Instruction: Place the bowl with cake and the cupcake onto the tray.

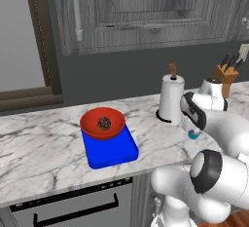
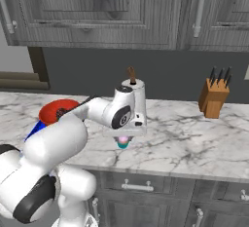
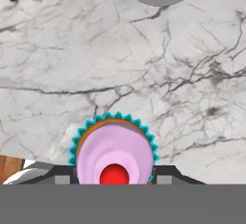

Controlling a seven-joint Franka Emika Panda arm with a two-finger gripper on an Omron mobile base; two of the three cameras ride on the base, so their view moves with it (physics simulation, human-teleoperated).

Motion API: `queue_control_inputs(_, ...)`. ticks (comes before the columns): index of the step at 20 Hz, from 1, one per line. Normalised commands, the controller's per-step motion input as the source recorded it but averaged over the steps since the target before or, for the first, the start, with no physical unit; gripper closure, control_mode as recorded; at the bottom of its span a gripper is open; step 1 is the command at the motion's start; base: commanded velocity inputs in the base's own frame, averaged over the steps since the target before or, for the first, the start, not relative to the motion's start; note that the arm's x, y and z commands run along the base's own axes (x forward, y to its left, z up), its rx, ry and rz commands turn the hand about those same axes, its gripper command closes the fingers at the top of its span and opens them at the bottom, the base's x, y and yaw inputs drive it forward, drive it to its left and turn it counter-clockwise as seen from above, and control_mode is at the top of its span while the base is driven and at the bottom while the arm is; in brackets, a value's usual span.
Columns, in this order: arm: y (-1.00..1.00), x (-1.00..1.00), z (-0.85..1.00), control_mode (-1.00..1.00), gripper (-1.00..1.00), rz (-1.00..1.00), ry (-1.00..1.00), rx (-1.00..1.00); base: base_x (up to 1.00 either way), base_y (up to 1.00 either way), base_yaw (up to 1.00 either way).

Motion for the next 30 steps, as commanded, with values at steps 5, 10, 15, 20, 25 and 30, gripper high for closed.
queue_control_inputs(5,0.51,-0.32,0.3,-1.0,1.0,0.0,-0.07,-0.05,0.0,0.0,0.0)
queue_control_inputs(10,0.52,-0.21,0.28,-1.0,1.0,-0.04,-0.11,-0.02,0.0,0.0,0.0)
queue_control_inputs(15,0.55,-0.08,0.32,-1.0,1.0,-0.11,-0.1,0.0,0.0,0.0,0.0)
queue_control_inputs(20,0.54,-0.07,0.29,-1.0,1.0,-0.11,-0.04,0.0,0.0,0.0,0.0)
queue_control_inputs(25,0.54,-0.01,0.17,-1.0,1.0,-0.05,0.03,0.0,0.0,0.0,0.0)
queue_control_inputs(30,0.51,-0.01,0.14,-1.0,1.0,0.0,0.07,0.0,0.0,0.0,0.0)
